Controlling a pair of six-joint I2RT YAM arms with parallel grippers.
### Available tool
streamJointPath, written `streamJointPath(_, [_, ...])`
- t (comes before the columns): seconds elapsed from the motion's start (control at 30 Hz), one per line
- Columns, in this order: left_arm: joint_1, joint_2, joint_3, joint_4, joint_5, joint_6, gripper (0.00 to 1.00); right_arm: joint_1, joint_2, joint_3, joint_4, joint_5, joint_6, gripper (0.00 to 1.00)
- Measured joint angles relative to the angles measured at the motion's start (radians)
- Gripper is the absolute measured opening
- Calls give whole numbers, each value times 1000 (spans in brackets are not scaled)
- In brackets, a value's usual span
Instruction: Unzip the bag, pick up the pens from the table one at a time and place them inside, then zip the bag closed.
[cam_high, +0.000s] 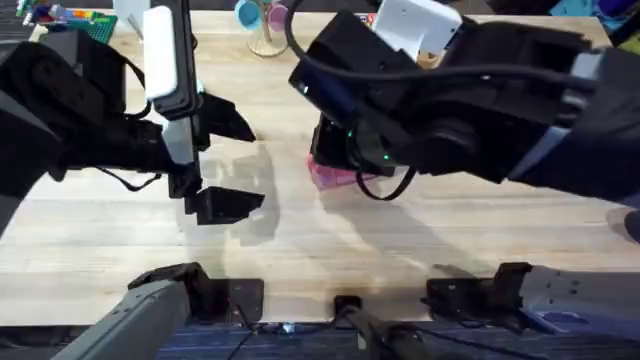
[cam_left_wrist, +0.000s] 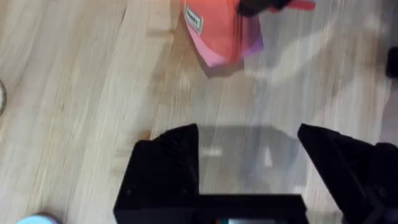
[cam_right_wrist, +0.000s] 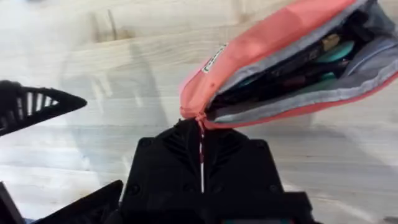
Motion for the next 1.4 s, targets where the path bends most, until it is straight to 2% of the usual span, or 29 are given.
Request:
streamJointPath(0.23, [0, 0, 0, 0, -111, 0, 995, -7, -14, 0, 5, -5, -40, 32])
streamJointPath(0.6, [0, 0, 0, 4, -329, 0, 995, -7, -14, -1, 5, -20, -87, 32])
streamJointPath(0.83, [0, 0, 0, 23, -389, 0, 992, -7, -14, -1, 5, -20, -111, 31])
streamJointPath(1.03, [0, 0, 0, 48, -388, 0, 995, -7, -14, -1, 5, -20, -115, 31])
streamJointPath(1.27, [0, 0, 0, 68, -272, 0, 995, -7, -14, -1, 5, -20, -115, 31])
streamJointPath(1.4, [0, 0, 0, 101, -162, 0, 995, -8, -14, -1, 5, -24, -115, 31])
